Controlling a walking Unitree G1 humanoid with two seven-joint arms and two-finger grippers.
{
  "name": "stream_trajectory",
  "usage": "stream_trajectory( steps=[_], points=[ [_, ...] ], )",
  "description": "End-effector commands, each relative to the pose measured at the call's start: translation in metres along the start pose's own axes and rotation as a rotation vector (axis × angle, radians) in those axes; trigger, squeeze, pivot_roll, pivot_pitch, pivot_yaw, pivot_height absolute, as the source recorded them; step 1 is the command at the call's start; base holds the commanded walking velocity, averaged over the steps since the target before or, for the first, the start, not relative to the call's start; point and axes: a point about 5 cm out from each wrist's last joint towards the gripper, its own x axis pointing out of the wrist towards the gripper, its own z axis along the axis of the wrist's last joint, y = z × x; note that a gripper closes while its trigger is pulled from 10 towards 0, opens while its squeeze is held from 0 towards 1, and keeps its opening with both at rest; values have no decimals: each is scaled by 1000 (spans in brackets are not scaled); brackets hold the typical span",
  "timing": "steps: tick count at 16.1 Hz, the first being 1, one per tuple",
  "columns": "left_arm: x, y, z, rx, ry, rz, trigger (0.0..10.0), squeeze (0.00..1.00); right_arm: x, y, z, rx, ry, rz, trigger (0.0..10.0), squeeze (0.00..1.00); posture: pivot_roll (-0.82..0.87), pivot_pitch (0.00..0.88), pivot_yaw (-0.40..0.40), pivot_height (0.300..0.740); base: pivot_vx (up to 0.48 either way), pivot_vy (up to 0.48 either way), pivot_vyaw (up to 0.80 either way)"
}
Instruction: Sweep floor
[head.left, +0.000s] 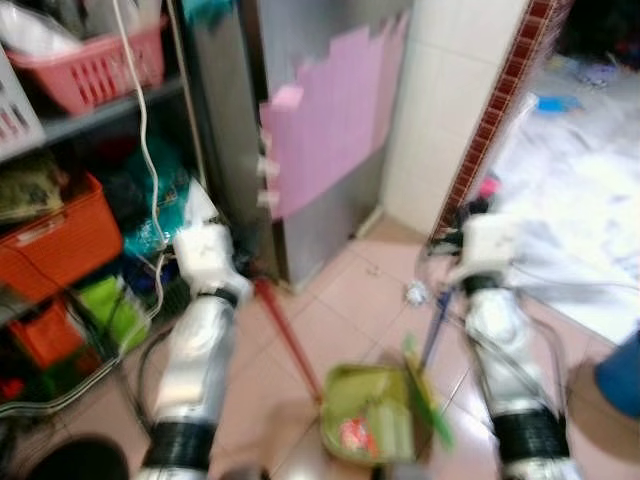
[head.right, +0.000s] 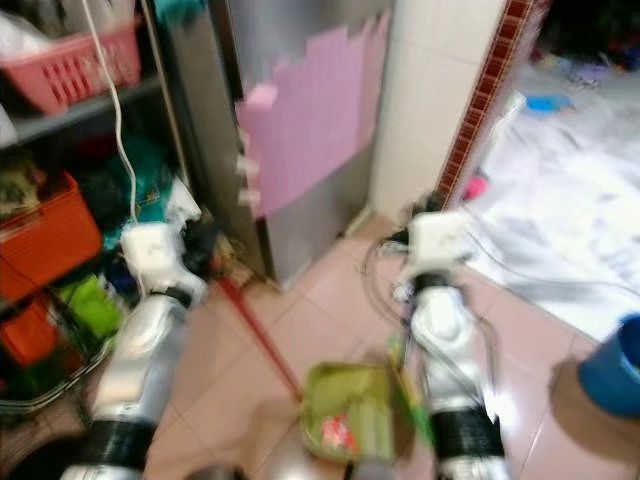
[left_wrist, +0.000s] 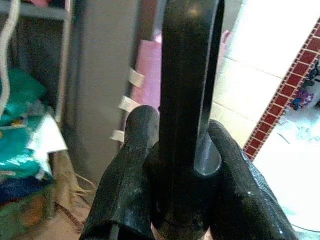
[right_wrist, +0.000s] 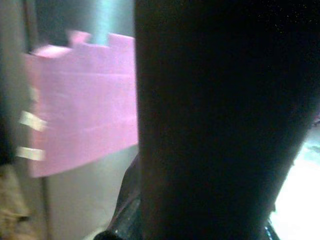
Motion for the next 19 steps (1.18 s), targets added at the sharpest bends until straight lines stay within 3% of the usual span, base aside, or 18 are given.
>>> stream_trajectory(
  steps=[1,7,11,19],
  points=[
    [4,-7,10,14,-46,-32,10000,0,4,-6,7,3,-30,-14,10000,0,-81,0,54,740,0,465,-800],
    [6,-7,10,14,-39,-35,10000,0,3,-7,7,-3,-31,-16,10000,0,-88,0,57,740,0,465,-702],
    [7,-8,10,25,-35,-38,10000,0,1,-6,7,-1,-29,-14,10000,0,-89,0,60,740,0,447,0],
    [7,-11,13,8,-60,-73,10000,0,1,-5,6,-5,-23,-10,10000,0,-86,0,57,740,0,0,-73]
  ],
)
